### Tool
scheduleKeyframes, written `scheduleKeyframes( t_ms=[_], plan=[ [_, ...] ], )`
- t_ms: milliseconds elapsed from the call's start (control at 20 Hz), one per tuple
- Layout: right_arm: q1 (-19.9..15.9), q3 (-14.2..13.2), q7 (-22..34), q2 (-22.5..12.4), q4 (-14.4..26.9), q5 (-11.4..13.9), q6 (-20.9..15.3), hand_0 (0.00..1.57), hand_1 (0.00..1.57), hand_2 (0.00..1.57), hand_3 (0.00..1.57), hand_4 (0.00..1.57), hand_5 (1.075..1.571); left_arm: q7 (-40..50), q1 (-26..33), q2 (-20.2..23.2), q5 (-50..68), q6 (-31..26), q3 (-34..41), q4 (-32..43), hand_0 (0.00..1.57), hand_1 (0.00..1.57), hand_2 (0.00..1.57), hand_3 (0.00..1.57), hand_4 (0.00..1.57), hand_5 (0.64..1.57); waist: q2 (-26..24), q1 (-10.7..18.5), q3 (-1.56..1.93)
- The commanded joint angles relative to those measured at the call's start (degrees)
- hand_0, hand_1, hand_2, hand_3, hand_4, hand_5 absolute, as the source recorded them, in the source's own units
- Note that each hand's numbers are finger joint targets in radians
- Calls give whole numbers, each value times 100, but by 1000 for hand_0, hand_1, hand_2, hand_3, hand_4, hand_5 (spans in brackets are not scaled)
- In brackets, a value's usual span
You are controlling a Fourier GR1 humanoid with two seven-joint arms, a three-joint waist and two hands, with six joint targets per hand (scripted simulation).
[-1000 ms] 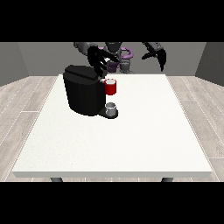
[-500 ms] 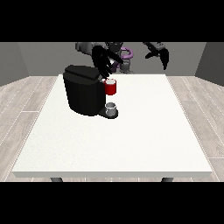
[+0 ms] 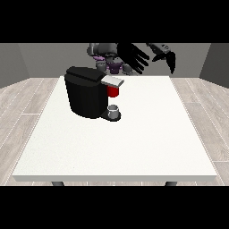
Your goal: Insert the coffee pod into the coffee machine and close the lid
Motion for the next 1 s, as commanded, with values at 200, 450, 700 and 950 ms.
scheduleKeyframes(
  t_ms=[200,450,700,950],
  plan=[
    [-845,93,-1061,456,309,-115,-127,0,0,0,0,0,1571,59,-403,61,99,-66,47,-130,0,0,0,0,203,1571,571,421,-129],
    [-802,156,-1486,783,664,-110,-243,0,0,0,0,98,1571,83,-93,87,137,-86,59,-220,0,0,0,0,272,1571,334,254,-129],
    [-1098,88,-1884,868,1125,-127,-261,0,0,0,0,0,1571,99,-32,8,42,-73,-128,-387,0,0,0,0,341,1571,420,261,-129],
    [-396,482,-2711,1469,791,-138,-250,0,0,0,0,172,1571,-147,425,205,231,-160,193,-198,0,0,0,0,246,1571,13,-312,-128]
  ],
)
